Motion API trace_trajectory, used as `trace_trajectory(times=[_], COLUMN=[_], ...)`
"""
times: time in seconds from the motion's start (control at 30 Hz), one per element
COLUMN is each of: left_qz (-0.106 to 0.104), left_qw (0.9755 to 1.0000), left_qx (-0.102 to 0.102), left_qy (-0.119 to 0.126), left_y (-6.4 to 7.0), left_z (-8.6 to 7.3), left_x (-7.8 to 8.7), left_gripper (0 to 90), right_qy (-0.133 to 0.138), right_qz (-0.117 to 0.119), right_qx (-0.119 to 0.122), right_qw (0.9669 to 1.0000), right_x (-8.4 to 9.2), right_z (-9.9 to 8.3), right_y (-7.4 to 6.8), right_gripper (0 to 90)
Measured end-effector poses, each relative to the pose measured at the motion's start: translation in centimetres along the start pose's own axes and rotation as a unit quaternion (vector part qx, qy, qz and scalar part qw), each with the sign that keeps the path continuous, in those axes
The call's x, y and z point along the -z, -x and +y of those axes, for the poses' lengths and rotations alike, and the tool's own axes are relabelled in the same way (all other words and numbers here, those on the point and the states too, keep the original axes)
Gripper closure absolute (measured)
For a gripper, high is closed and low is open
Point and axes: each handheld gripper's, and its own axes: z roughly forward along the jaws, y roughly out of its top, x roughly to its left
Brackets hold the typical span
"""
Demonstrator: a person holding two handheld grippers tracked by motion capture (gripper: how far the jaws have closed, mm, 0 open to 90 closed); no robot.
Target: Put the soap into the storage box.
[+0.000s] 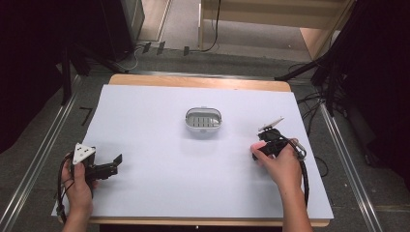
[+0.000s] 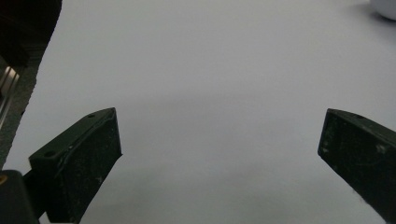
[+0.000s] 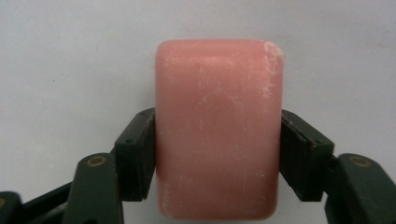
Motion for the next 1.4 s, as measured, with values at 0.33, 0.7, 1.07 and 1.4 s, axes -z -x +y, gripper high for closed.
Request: trace_trajectory(times=[0.33,0.7,1.07,1.4], left_qz=[0.000,0.000,0.000,-0.001], left_qw=[1.0000,1.0000,1.0000,1.0000], left_qx=[-0.001,-0.001,-0.001,0.000], left_qy=[-0.001,-0.001,0.000,0.001], left_y=[0.0,0.0,0.0,0.0], left_z=[0.0,0.0,0.0,0.0], left_x=[0.0,0.0,0.0,0.0], left_gripper=[0.0,0.0,0.0,0.0], right_qy=[-0.003,-0.008,0.005,0.013], right_qz=[0.008,0.005,0.013,0.026], right_qx=[0.010,0.035,0.104,0.147], right_qw=[0.9999,0.9994,0.9945,0.9887], right_x=[-0.3,-0.2,0.8,1.6], right_z=[0.1,0.3,1.1,2.1], right_y=[0.0,-0.1,-1.4,-2.7], right_gripper=[37.0,38.5,38.5,38.5])
